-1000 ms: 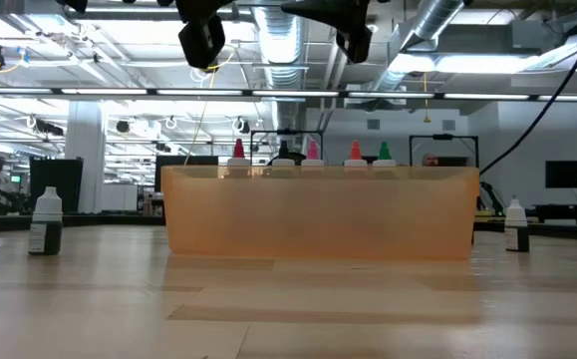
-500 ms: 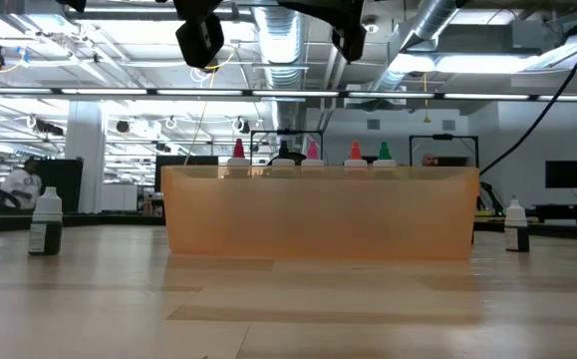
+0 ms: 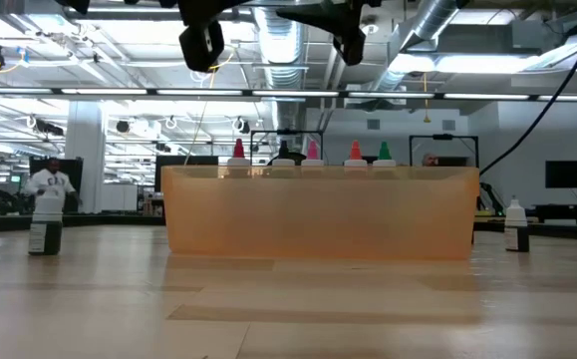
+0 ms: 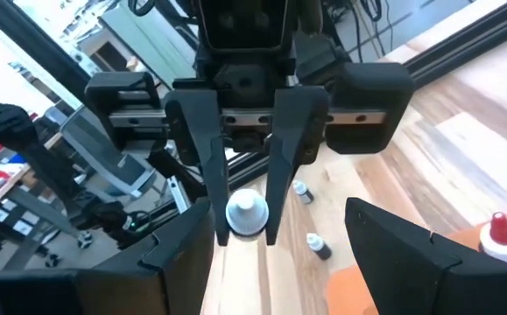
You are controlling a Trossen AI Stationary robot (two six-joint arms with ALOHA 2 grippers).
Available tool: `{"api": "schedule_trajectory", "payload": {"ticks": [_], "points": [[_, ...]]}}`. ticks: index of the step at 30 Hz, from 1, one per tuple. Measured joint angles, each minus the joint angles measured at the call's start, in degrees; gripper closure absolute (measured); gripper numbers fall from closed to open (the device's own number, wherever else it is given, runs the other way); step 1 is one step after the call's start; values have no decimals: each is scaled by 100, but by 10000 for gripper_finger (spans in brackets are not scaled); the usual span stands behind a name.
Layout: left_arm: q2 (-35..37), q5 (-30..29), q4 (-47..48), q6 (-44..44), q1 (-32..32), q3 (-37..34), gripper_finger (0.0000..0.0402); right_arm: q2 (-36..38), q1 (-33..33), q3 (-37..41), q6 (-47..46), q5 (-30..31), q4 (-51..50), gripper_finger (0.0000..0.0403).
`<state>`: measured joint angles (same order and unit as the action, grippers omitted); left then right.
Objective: Pick & Place food coloring
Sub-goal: Put the small black food coloring into the orange bin
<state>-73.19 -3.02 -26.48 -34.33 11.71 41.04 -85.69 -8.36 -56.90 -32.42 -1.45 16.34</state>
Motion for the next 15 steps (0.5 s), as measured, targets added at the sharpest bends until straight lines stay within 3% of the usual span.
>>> {"api": "schedule_trajectory", "payload": {"ticks": [15], "points": [[0, -199, -42, 22, -36, 0, 329, 0, 70, 0, 122, 334, 50, 159]]}}
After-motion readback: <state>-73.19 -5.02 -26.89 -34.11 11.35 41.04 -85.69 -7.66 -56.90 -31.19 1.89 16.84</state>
